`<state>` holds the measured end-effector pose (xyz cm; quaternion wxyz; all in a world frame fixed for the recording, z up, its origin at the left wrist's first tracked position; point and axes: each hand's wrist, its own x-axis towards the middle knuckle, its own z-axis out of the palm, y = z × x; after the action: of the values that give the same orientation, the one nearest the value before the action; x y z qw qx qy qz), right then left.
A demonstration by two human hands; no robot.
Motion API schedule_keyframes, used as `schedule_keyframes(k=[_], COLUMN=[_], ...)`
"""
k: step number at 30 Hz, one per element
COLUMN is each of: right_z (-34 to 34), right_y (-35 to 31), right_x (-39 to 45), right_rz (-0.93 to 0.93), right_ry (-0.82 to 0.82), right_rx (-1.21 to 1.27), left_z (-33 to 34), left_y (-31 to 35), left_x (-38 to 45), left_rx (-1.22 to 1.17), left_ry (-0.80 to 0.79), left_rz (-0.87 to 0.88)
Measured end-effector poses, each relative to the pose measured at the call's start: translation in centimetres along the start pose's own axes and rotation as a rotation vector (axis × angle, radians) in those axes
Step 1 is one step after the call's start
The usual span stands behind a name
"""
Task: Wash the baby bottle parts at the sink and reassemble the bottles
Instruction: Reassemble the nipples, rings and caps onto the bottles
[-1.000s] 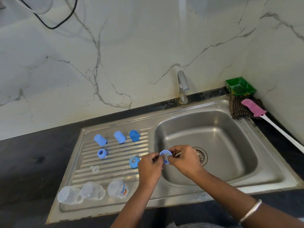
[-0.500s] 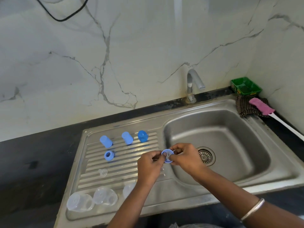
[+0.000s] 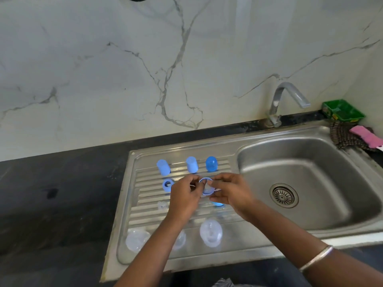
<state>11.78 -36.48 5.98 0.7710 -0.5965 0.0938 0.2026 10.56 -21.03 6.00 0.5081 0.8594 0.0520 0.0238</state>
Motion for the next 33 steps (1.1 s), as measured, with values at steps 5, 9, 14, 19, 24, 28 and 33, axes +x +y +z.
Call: schedule_keyframes(k=[5, 9, 14, 19, 24, 28, 33], right_z=[2.9, 4.8, 4.9, 4.5, 5.0, 5.1, 5.1], right_y=[0.1, 0.3, 0.4, 1.7, 3.5, 4.9, 5.7], right_x=[1.4, 2.9, 4.8, 6.7, 8.1, 8.7, 9.0], right_rz=[0.226, 0.259, 0.077, -0.321, -0.266, -0.218, -0.187], right_ry=[-0.174, -0.246, -0.133, -0.134, -0.232, -0.282, -0.286], right_rx=[0.06, 0.069, -0.257, -1.286, -1.565, -1.679, -1.698], left_z=[-3.7, -6.2, -8.5, -9.9, -10.9, -11.1, -10.8], left_y=[-2.0, -3.2, -4.8, -6.8, -8.4, -10.0, -11.9], left_x=[0.7, 1.1, 2.3, 4.3, 6.0, 7.3, 8.4], left_rx=[0.045, 0.053, 0.066, 0.154, 0.15, 0.218, 0.321], left_ry=[-0.005, -0.022, -0.149, -0.125, -0.096, -0.12, -0.196], left_rz=[0.075, 0.115, 0.032, -0.051, -0.062, -0.051, -0.032])
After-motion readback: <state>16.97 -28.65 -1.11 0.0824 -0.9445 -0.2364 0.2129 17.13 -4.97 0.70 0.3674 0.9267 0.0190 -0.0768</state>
